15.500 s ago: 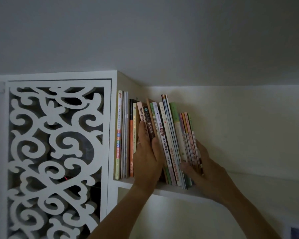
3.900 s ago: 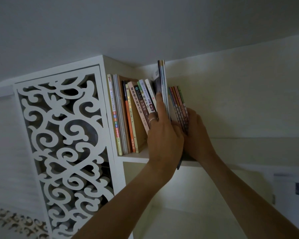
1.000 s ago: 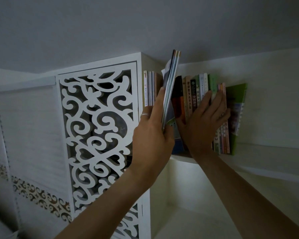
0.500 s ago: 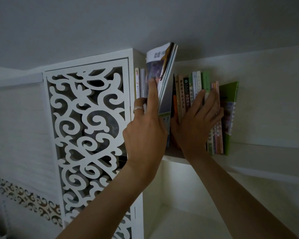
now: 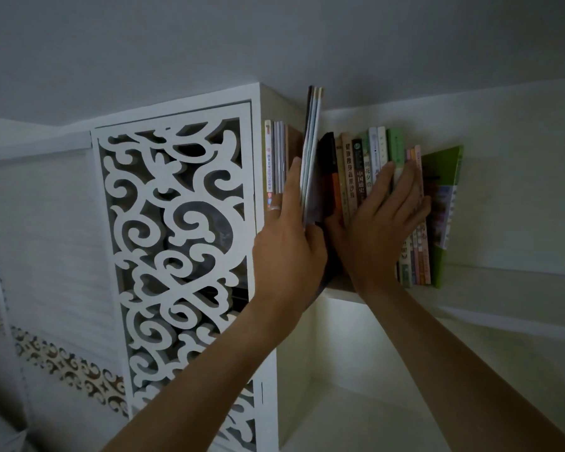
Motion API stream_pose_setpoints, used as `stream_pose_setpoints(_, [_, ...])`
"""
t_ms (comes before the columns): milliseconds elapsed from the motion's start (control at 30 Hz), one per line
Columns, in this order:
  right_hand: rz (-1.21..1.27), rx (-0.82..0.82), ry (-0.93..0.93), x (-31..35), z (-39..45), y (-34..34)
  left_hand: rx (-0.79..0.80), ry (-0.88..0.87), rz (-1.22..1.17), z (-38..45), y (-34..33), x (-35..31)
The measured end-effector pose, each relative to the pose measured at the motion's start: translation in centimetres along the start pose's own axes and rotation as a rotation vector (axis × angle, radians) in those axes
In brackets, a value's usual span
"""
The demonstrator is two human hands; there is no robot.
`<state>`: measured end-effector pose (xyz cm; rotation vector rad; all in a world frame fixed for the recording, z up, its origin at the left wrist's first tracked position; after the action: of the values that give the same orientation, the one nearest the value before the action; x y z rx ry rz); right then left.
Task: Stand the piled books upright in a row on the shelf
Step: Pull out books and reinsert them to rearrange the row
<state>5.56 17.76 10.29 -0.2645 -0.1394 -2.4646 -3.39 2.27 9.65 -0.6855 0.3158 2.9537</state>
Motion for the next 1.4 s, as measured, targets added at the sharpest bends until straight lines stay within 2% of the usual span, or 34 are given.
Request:
stream_pose_setpoints(200, [0.008, 0.058, 0.039, 0.2, -0.2, -0.4, -0.016, 0.111, -0.098, 1.6, -3.6, 4.1])
stream_pose_setpoints(533, [0.071, 0.052, 0.08, 0.4, -0.3, 0.2, 0.017, 0.0, -0.189, 3.4, -8.8, 5.4])
stream_pose_setpoints(733, [0.118, 0.174, 0.204, -0.6, -0.3, 1.3, 0.0, -0.041, -0.239, 3.4, -10.0, 5.9])
stream_pose_setpoints(800, [0.108, 0.071, 0.149, -3.3, 0.6, 3.4, -0.042, -0.091, -0.191, 3.3, -10.0, 5.9])
stream_pose_setpoints(867, [0.108, -0.018, 0.005, -7.3, 1.1, 4.4, -0.065, -0.139, -0.13, 3.3, -10.2, 5.8])
stream_pose_setpoints(900, [0.148, -0.009, -0.082, -9.3, 1.1, 4.2, -0.074, -0.16, -0.107, 3.3, -10.3, 5.7])
stream_pose_setpoints(967, [0.339, 0.114, -0.265, -12.4, 0.8, 2.7, -0.09, -0.197, -0.089, 3.3, -10.4, 5.5])
stream_pose_setpoints(1033, [0.571, 0.343, -0.423, -13.1, -0.2, 0.6, -0.093, -0.208, -0.099, 3.2, -10.6, 5.4])
stream_pose_setpoints(1067, [0.644, 0.49, -0.44, -12.5, -1.0, -0.7, -0.085, -0.202, -0.111, 3.1, -10.6, 5.4])
stream_pose_setpoints(1133, [0.646, 0.673, -0.298, -10.2, -1.8, -1.9, -0.069, -0.191, -0.127, 3.1, -10.8, 5.6])
stream_pose_setpoints(1233, [0.636, 0.718, -0.136, -8.3, -1.9, -2.3, -0.071, -0.206, -0.131, 3.0, -10.6, 5.5])
stream_pose_setpoints(1400, [0.676, 0.747, -0.068, -8.4, -1.7, -2.2, -0.103, -0.279, -0.078, 2.7, -9.9, 4.3])
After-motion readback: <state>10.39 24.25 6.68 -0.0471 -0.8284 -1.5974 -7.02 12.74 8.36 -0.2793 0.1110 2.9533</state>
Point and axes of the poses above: each hand's wrist, its own z-axis towards the middle knuckle, its own y-axis out of the back of the hand, x = y × z, the point moved 10 cm from there along z, towards the middle knuckle, and after that the axes turned 4 degrees about y, right-handed, at the moved point
